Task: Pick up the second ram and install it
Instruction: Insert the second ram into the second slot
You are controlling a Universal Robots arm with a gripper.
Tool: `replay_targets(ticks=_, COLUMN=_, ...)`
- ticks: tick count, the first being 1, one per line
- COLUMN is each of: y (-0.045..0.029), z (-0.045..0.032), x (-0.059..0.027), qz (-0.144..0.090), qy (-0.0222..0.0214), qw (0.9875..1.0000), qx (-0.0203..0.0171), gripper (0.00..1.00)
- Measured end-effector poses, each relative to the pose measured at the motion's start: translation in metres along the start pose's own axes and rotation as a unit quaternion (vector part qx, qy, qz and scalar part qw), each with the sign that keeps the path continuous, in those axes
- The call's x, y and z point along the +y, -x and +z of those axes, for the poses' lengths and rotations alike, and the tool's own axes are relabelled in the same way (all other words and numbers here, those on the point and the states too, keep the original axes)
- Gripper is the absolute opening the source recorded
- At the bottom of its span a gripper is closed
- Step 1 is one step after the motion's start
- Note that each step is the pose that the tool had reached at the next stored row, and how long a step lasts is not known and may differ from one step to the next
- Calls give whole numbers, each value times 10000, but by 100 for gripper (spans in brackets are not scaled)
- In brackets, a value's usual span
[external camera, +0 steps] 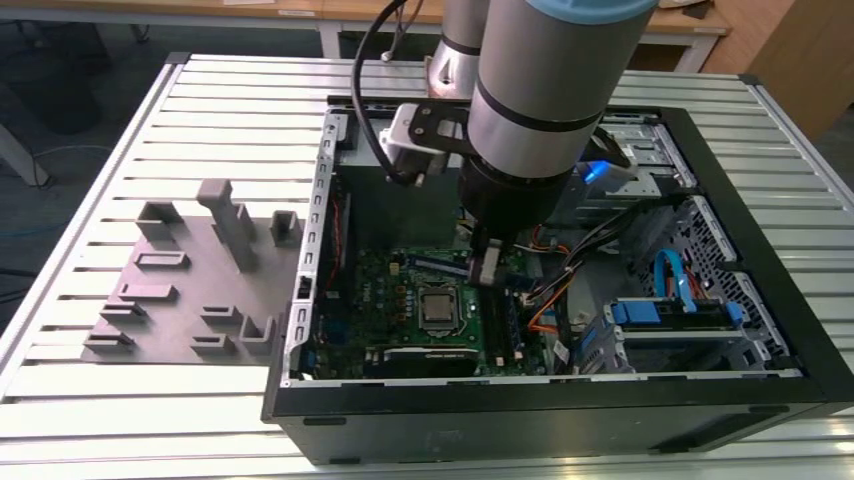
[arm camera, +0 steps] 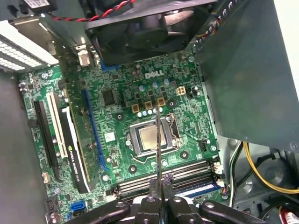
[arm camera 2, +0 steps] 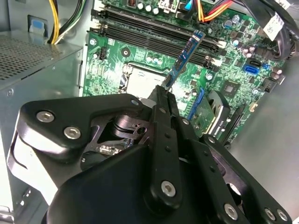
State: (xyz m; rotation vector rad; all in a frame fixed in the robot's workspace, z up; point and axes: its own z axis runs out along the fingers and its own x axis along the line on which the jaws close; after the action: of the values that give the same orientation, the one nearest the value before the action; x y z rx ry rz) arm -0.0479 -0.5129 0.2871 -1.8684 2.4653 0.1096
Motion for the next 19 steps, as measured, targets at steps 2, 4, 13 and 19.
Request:
replay_targets(ticks=2, y=0, z=0, x=0, qz=58, qy=-5, qw=10000, qx=-2, gripper=10)
replay_targets(ticks=4, y=0, z=0, x=0, qz=116, qy=-10, qw=9999, qx=-3, gripper=10)
replay_targets(ticks=13, y=0, z=0, x=0, qz=422, qy=-34, qw=9991, qx=-12, gripper=10)
replay_targets(ticks=19, y=0, z=1, x=0, qz=633, qy=-51, qw=9980, qx=-18, gripper=10)
